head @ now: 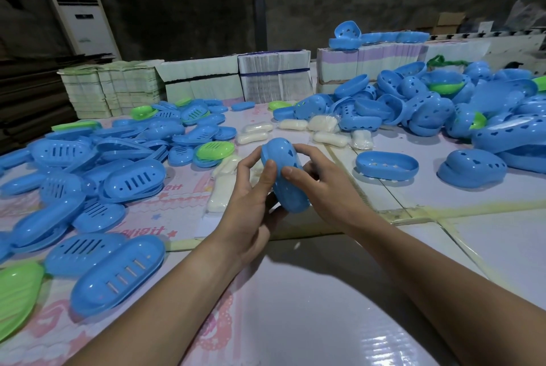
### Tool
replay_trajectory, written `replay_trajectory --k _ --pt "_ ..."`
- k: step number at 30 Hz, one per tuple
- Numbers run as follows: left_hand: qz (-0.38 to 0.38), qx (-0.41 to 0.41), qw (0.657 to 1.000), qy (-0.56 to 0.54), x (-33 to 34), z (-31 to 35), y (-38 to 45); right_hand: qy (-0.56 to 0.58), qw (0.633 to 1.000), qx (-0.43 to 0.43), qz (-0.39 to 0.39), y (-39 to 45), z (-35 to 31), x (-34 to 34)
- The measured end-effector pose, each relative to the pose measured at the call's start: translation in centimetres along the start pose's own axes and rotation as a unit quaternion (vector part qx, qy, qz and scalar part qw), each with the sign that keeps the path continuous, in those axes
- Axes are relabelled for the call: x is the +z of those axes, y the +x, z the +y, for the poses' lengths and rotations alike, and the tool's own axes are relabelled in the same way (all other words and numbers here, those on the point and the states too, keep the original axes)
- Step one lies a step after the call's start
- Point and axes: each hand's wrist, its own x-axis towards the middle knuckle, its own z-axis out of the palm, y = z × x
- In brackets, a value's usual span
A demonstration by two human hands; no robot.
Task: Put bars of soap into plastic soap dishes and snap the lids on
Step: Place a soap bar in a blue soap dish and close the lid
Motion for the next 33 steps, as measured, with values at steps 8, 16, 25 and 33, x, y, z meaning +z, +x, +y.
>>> replay_trajectory --k 8,16,25,33 --pt "0.014 0.003 1.000 0.024 0.4 0.1 -0.1 0.005 1.000 -0.001 -0.020 0.0 0.3 -0.4" --pt "0.004 0.014 0.999 0.047 0.9 0.3 -0.7 0.004 0.999 -0.012 -0.042 0.0 0.2 -1.2" --pt "-0.033 -0.008 0.995 0.092 1.1 0.7 -0.8 -0.082 0.997 0.005 0.001 -0.8 -0.8 -3.0" --pt "-0.024 -0.026 0.994 0.101 -0.3 0.7 0.2 -0.385 0.904 0.165 0.083 -1.4 0.5 -18.2"
